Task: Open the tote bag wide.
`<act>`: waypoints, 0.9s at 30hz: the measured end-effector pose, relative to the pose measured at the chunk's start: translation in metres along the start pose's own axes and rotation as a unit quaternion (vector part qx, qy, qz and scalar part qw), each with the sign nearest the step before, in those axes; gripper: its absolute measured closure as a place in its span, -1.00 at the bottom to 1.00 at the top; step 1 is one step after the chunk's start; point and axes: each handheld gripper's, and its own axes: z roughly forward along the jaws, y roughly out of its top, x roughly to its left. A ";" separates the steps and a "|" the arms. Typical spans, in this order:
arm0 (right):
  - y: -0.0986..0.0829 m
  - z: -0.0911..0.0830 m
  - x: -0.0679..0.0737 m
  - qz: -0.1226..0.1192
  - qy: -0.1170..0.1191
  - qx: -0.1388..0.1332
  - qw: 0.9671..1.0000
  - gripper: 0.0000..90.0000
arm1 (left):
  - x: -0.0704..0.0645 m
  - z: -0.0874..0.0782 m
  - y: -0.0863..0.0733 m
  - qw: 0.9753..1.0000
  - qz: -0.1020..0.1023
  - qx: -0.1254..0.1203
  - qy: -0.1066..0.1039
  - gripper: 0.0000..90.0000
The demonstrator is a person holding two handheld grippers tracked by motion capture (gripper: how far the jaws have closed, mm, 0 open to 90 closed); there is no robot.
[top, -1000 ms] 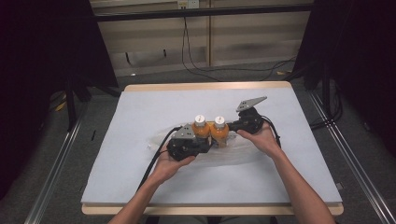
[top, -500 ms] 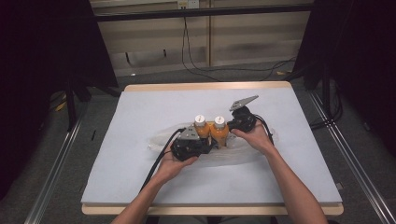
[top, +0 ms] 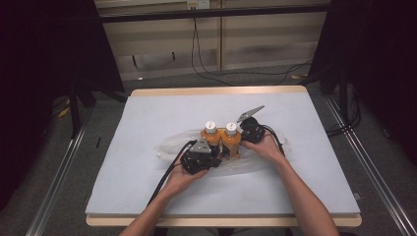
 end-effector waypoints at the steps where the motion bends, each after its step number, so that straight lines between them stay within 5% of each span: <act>1: 0.000 0.002 0.000 0.002 -0.001 0.006 1.000 1.00 | 0.000 -0.001 -0.001 1.000 -0.003 0.003 -0.002 1.00; 3: -0.002 0.006 -0.001 0.008 -0.006 0.023 1.000 1.00 | -0.001 0.000 -0.002 1.000 -0.002 0.003 0.001 1.00; 13: 0.000 0.009 0.000 -0.002 -0.037 0.015 0.999 1.00 | -0.008 0.005 -0.009 1.000 -0.002 0.010 -0.007 1.00; 18: 0.003 0.011 -0.001 -0.003 -0.043 0.014 0.999 1.00 | -0.019 0.006 -0.006 0.999 0.024 0.026 -0.015 1.00; 27: 0.007 0.014 -0.005 0.001 -0.058 0.010 0.998 1.00 | -0.029 0.003 -0.007 0.998 0.036 0.036 -0.039 1.00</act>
